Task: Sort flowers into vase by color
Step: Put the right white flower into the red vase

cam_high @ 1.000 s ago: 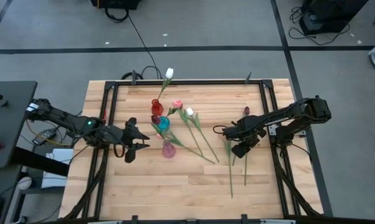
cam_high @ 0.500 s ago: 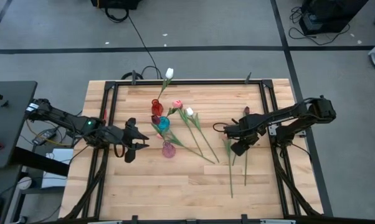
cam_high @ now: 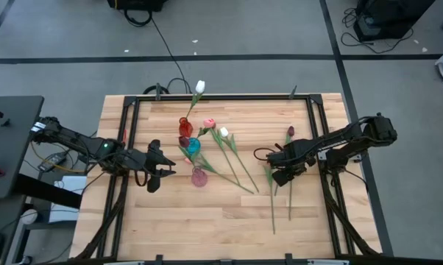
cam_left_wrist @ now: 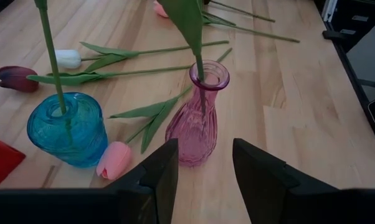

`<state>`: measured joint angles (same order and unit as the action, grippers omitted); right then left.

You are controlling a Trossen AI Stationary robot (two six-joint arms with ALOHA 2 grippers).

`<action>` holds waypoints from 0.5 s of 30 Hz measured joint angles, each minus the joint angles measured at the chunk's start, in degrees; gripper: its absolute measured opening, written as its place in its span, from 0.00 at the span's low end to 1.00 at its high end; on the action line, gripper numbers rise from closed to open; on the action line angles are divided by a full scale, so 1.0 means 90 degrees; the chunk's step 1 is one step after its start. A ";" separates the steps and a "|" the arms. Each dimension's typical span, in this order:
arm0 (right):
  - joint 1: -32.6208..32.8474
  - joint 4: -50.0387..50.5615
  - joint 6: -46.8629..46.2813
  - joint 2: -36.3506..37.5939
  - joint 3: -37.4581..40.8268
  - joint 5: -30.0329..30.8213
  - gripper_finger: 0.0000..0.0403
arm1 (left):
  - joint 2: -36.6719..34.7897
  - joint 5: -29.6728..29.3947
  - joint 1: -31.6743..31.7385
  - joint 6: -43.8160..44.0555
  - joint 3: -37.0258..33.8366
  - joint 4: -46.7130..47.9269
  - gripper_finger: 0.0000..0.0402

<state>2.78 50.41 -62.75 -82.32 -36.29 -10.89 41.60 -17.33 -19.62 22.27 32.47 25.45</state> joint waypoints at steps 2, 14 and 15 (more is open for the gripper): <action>0.0038 -0.0067 -0.0079 0.0005 0.0033 -0.0062 0.32 | 0.0000 0.0000 0.0000 -0.0058 0.0000 -0.0002 0.39; 0.0140 0.0088 0.0283 0.0071 0.0047 0.0160 0.03 | 0.0000 0.0001 0.0001 0.0047 0.0002 -0.0029 0.39; 0.0142 0.0300 0.0304 0.0106 0.0017 0.0254 0.03 | 0.0000 0.0003 0.0001 0.0050 0.0002 -0.0034 0.39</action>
<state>4.05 53.11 -60.01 -81.37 -36.14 -8.61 41.60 -17.30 -19.62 22.73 32.49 25.15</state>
